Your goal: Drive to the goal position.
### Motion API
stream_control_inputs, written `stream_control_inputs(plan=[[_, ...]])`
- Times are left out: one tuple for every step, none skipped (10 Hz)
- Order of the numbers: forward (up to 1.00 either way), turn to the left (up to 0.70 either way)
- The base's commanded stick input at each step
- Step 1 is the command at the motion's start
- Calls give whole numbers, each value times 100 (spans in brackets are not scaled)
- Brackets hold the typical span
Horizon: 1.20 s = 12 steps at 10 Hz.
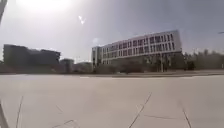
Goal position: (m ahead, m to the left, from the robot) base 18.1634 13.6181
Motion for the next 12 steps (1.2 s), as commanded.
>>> stream_control_inputs(plan=[[70, 35], [70, 35], [70, 35], [70, 35], [70, 17], [70, 0], [70, 0], [70, 0], [66, 0], [65, 0], [68, 0], [70, 0]])
